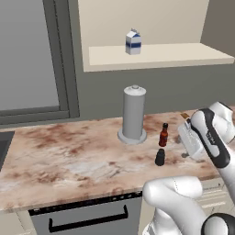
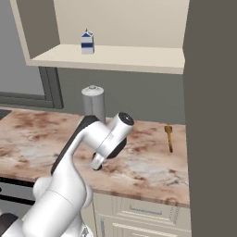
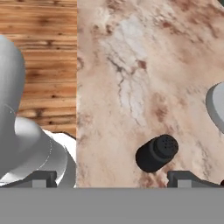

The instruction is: Pick the condiment bottle and shaker from the counter and place them in the cabinet.

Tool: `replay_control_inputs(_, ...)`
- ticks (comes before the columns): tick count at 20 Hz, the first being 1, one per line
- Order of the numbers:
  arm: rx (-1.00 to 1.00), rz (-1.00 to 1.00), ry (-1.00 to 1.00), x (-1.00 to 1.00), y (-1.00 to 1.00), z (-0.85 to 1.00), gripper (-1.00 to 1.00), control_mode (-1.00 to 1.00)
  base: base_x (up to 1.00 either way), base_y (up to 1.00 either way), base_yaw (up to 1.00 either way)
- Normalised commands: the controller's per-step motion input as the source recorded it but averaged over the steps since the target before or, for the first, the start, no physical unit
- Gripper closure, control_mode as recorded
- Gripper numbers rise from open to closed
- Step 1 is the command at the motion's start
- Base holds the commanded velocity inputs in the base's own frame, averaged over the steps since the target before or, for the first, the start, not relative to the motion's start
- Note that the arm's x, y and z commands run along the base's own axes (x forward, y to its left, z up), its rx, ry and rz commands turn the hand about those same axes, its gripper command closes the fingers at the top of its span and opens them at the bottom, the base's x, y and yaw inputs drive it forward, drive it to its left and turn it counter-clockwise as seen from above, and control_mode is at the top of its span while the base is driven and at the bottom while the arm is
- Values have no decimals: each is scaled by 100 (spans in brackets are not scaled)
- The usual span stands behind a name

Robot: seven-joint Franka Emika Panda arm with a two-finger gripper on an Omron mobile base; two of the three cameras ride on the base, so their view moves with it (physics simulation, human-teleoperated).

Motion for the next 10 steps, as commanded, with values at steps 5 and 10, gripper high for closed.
replay_control_inputs(5, 0, 9, 0, 26, 0, -22, -100, -100, 0, 0, 0)
replay_control_inputs(10, 0, 6, 0, 37, 1, -26, -100, -100, 0, 0, 0)
